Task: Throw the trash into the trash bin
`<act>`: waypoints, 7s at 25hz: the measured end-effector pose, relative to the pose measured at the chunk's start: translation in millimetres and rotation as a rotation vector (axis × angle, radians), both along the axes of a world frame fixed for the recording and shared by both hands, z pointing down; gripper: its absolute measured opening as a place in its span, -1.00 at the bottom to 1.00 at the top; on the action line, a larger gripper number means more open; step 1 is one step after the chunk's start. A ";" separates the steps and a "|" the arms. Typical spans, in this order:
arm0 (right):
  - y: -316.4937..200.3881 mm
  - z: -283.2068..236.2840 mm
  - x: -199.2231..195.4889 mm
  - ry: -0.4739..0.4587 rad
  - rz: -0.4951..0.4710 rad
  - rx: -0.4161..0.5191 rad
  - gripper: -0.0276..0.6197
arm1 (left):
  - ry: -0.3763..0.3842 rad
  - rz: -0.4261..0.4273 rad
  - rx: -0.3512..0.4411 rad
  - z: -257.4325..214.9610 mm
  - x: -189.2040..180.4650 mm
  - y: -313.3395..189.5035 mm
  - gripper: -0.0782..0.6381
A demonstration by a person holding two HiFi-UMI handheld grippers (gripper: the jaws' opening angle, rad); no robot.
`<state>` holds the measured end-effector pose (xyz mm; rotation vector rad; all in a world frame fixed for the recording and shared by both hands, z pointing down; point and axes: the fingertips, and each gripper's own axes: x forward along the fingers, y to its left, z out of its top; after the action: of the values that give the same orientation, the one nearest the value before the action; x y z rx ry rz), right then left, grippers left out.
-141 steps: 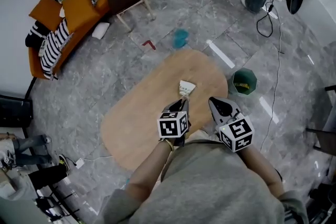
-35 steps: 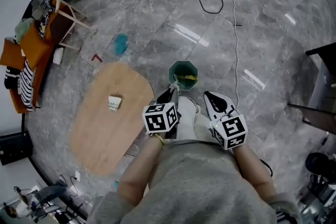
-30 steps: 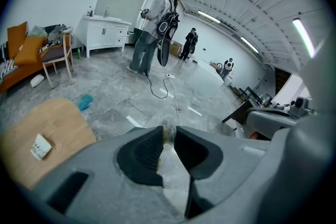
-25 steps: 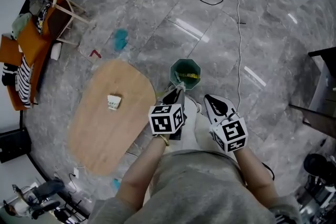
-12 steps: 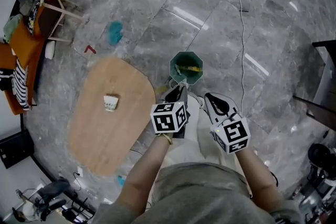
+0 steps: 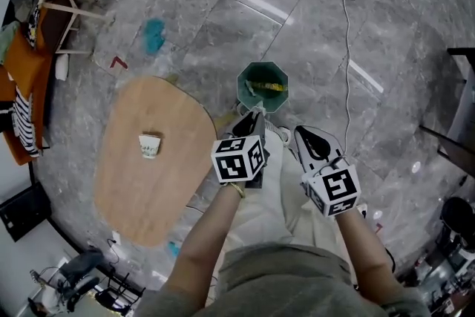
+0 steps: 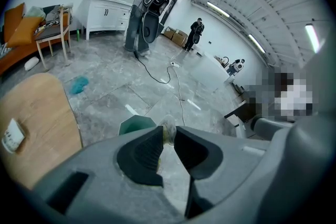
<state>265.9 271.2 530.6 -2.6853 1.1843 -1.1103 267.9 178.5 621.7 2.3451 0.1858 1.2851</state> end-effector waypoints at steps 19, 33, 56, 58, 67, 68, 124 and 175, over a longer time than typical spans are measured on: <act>-2.8 65.8 8.3 -0.070 0.069 0.003 -0.89 | -0.088 0.027 0.000 94.4 23.0 -3.6 -0.58; -2.4 75.9 13.8 -0.081 0.107 0.003 -0.89 | -0.095 0.051 -0.008 111.7 27.6 -3.3 -0.58; 5.1 75.6 15.0 -0.083 0.072 0.009 -0.89 | -0.067 0.016 -0.018 105.2 30.0 3.8 -0.24; 6.2 75.4 13.6 -0.082 0.076 0.007 -0.89 | -0.064 0.015 -0.019 103.1 28.6 4.7 -0.24; 5.4 68.2 11.3 -0.064 0.056 0.012 -0.89 | -0.047 0.011 -0.026 89.5 21.8 6.6 -0.25; 5.4 67.4 10.7 -0.063 0.054 0.011 -0.89 | -0.042 0.010 -0.026 87.5 21.3 6.3 -0.25; -10.8 -114.0 -28.1 0.137 -0.106 0.061 -0.89 | 0.198 0.088 -0.066 -147.4 -23.3 42.0 -0.75; -24.7 -194.5 -72.0 0.297 -0.261 0.126 -0.89 | 0.359 -0.106 0.026 -237.5 -75.9 -3.7 -0.75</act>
<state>193.8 246.5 336.0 -2.7207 1.6275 -0.6371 192.0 174.8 384.2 2.5547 0.1541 0.8143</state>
